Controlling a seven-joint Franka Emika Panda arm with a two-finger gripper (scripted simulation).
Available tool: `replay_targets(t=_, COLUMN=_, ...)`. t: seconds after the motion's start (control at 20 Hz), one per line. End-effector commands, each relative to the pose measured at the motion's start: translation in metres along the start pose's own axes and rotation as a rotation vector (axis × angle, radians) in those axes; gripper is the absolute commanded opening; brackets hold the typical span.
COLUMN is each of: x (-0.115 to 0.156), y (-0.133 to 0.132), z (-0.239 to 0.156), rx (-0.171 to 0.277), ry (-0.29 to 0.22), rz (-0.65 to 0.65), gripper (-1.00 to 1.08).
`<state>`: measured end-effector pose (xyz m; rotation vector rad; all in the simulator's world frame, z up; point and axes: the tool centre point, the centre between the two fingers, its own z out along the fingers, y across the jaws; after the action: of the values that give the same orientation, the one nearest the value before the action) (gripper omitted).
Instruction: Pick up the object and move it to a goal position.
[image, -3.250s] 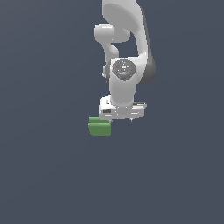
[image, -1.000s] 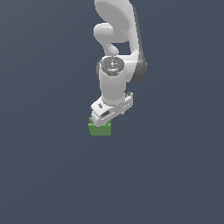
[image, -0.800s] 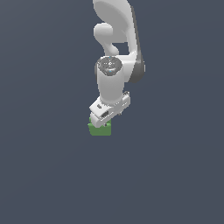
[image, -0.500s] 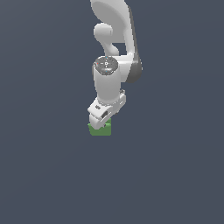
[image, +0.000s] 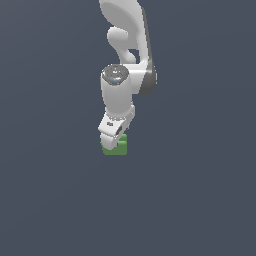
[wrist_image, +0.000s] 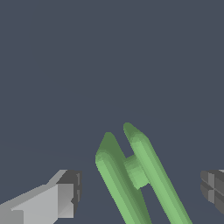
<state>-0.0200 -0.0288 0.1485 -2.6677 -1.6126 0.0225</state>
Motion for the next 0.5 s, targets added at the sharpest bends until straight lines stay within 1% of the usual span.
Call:
replay_targets(t=0.0, x=-0.004, y=0.002, z=0.000, rx=-0.004, ry=0.000, rz=-0.062, gripper=1.00)
replay_targets(t=0.45, x=-0.020, y=0.007, z=0.001, rx=-0.016, ry=-0.002, rz=-0.277, gripper=1.00)
